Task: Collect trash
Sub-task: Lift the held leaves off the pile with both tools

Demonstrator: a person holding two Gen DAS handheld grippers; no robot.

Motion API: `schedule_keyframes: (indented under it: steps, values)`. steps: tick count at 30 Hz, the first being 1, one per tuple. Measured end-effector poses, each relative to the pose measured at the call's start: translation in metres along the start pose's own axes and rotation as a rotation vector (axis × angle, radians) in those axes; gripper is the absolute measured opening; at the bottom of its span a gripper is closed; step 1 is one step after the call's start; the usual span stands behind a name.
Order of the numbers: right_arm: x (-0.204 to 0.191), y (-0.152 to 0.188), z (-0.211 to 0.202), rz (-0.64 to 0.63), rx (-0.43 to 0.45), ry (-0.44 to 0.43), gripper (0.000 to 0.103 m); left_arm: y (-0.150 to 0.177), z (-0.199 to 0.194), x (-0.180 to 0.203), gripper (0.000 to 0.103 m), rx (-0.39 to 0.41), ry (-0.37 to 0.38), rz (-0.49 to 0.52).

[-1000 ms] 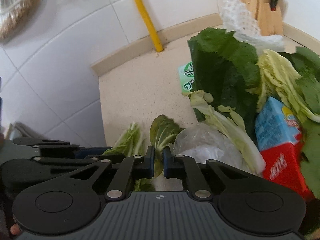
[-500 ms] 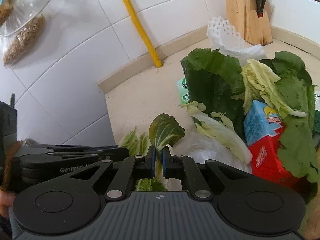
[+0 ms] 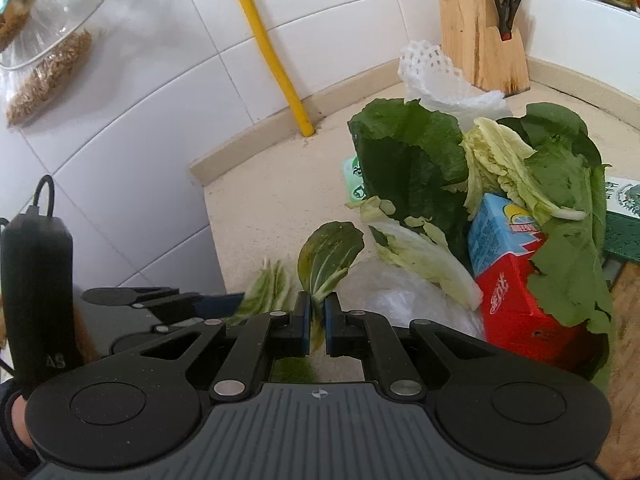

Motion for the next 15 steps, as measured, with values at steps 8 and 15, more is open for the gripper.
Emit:
schedule_keyframes:
  steps: [8, 15]
  values:
    - [-0.01, -0.003, 0.0, -0.019, 0.005, -0.022, 0.01, 0.006, -0.021, -0.028, 0.009, 0.003, 0.016, -0.091]
    - [-0.041, -0.005, 0.013, -0.061, -0.006, -0.067, 0.009, 0.011, -0.039, -0.066, 0.007, 0.042, -0.027, -0.163]
Point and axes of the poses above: each gripper's, at about its wrist camera, not at the fingertips, and z roughly the way its jaws point, x to its right, y to its underside, the point moved 8 cm from there along z, roughly the way its jaws point, and after that the axes turned 2 degrees about -y, right-handed, at the moved point
